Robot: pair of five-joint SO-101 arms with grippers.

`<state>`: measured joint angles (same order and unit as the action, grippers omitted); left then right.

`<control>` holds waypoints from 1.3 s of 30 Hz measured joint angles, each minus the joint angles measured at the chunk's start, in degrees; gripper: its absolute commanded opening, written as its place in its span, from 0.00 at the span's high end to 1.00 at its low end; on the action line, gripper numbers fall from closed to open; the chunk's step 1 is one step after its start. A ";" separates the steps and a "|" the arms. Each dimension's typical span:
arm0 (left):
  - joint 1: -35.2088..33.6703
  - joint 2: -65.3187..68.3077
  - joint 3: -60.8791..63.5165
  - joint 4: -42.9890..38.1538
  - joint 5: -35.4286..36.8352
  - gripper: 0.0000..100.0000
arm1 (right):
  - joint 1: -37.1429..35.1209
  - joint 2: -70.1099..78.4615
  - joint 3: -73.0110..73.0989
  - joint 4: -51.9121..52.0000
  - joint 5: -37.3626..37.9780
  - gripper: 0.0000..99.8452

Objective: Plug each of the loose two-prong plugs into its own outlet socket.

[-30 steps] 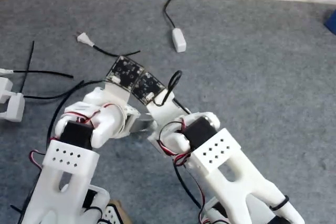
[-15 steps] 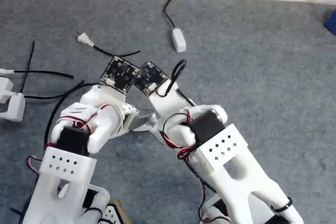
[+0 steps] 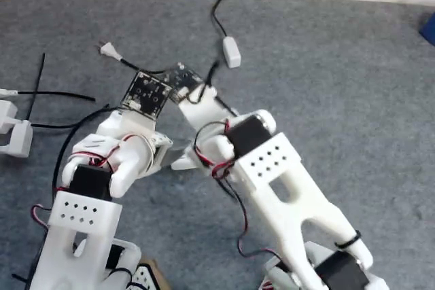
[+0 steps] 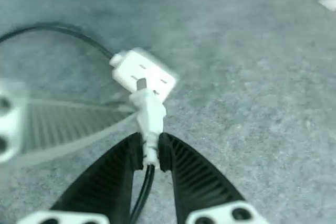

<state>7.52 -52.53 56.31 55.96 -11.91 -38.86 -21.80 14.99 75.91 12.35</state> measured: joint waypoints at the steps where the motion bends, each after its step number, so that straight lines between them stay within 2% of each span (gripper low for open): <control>1: 0.09 0.44 0.44 -0.09 -0.18 0.64 | 0.44 0.26 -1.32 0.44 -0.09 0.99; 9: -1.14 0.88 1.23 -0.44 -0.26 0.64 | 0.62 3.69 -5.63 3.08 0.35 0.99; 13: -9.41 0.97 0.18 -1.49 -0.26 0.64 | 0.70 5.63 -5.63 3.08 0.35 0.99; 18: -20.57 0.97 -1.49 -2.73 3.34 0.64 | 0.70 8.97 -5.63 4.75 0.35 0.99; 24: -24.53 0.97 -1.76 -2.73 7.12 0.64 | 0.62 14.24 -11.16 10.73 -1.67 0.99; 32: -25.05 0.97 -1.76 -2.73 8.79 0.64 | 0.62 24.53 -26.46 19.69 -3.52 0.99; 39: -19.60 0.97 -1.76 -7.21 9.05 0.64 | -3.78 20.75 -25.32 18.90 -3.52 0.99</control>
<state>-12.09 -51.56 54.55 48.75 -2.86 -42.64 -1.05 -10.33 94.81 8.84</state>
